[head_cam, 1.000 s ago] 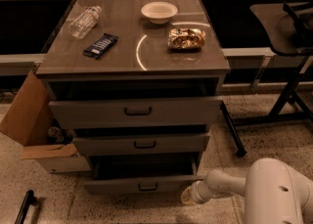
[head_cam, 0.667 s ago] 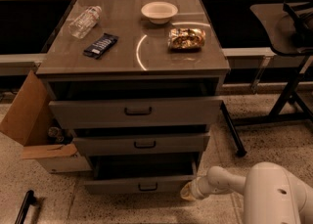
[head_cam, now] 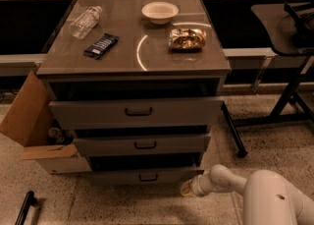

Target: Close bottom drawer

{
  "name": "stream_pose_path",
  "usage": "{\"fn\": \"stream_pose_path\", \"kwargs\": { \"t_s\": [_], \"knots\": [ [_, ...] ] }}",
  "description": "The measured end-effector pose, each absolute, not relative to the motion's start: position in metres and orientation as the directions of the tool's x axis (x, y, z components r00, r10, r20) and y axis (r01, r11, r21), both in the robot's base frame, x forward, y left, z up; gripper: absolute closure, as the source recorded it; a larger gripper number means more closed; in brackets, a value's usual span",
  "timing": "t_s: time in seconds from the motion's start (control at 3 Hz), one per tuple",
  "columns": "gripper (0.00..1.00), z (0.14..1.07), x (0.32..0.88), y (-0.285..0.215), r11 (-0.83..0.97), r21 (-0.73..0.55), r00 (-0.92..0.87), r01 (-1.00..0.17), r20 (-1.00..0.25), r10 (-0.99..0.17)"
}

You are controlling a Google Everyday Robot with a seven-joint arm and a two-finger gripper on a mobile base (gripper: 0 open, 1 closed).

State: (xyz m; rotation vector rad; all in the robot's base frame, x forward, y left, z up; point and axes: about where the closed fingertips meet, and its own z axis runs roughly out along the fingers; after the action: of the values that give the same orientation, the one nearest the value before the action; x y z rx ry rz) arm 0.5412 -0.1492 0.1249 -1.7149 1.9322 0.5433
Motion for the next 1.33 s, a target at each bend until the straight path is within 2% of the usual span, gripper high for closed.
{"fn": "stream_pose_path", "kwargs": {
  "t_s": [0.67,1.33],
  "knots": [
    [1.0,0.133,0.599,-0.158,0.213,-0.105,-0.085,-0.971,-0.684,-0.725],
    [1.0,0.144,0.631,-0.158,0.249,-0.149,-0.073,-0.957,-0.707,-0.703]
  ]
}}
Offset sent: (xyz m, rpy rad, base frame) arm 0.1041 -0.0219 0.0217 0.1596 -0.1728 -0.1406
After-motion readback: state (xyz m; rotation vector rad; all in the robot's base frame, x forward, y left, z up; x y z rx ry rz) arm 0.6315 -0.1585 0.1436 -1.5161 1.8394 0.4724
